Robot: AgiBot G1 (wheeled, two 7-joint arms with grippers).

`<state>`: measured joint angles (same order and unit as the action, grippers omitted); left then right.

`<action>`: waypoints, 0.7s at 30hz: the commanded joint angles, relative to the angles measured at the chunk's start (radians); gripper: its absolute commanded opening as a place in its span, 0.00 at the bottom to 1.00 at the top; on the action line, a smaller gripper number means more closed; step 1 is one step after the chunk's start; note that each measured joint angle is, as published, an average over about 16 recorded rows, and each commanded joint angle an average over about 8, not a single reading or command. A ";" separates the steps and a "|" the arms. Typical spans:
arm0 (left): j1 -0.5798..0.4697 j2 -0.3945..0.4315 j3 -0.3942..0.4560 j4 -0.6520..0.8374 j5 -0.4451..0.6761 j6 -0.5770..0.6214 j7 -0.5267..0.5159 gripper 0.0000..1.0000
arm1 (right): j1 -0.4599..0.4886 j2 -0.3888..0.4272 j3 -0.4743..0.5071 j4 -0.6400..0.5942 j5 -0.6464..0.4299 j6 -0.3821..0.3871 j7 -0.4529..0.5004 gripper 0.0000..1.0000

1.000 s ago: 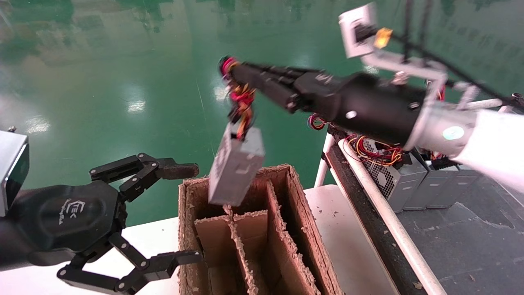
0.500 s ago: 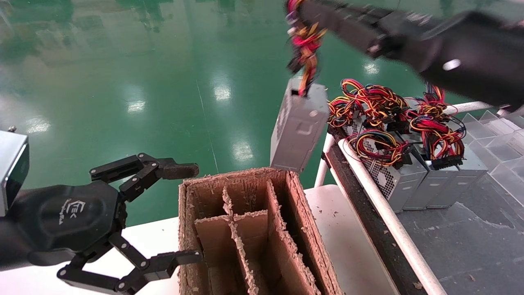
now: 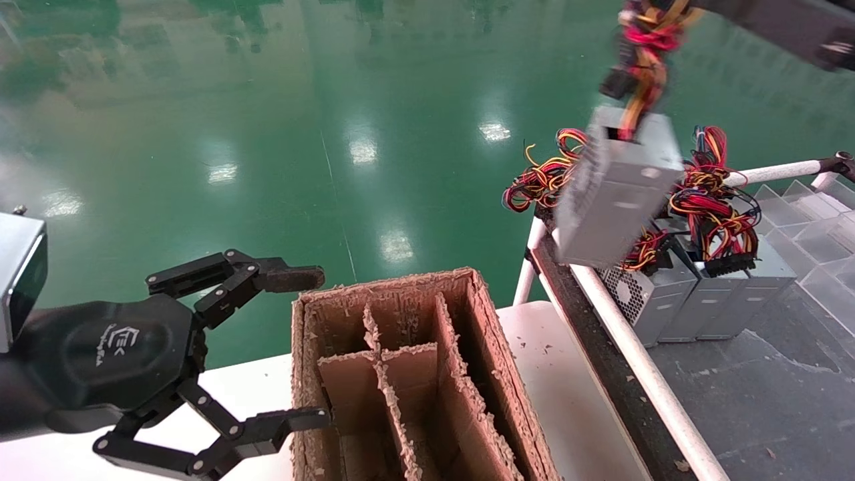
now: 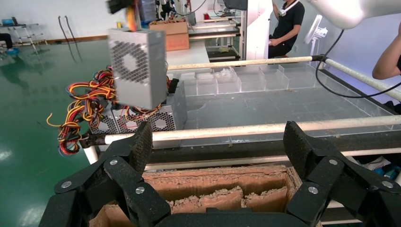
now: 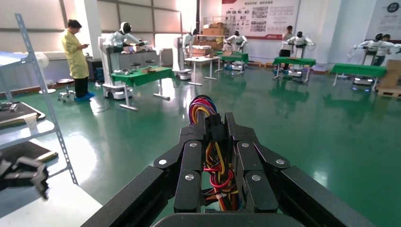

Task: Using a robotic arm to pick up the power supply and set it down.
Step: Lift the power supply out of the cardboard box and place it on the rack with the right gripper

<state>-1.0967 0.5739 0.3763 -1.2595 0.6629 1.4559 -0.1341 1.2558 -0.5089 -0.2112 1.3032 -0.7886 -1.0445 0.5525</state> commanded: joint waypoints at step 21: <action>0.000 0.000 0.000 0.000 0.000 0.000 0.000 1.00 | -0.400 0.225 0.239 -0.254 0.303 -0.296 -0.128 0.00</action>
<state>-1.0967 0.5738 0.3764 -1.2595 0.6628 1.4559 -0.1340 0.8621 -0.2868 0.0223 1.0557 -0.5006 -1.3247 0.4213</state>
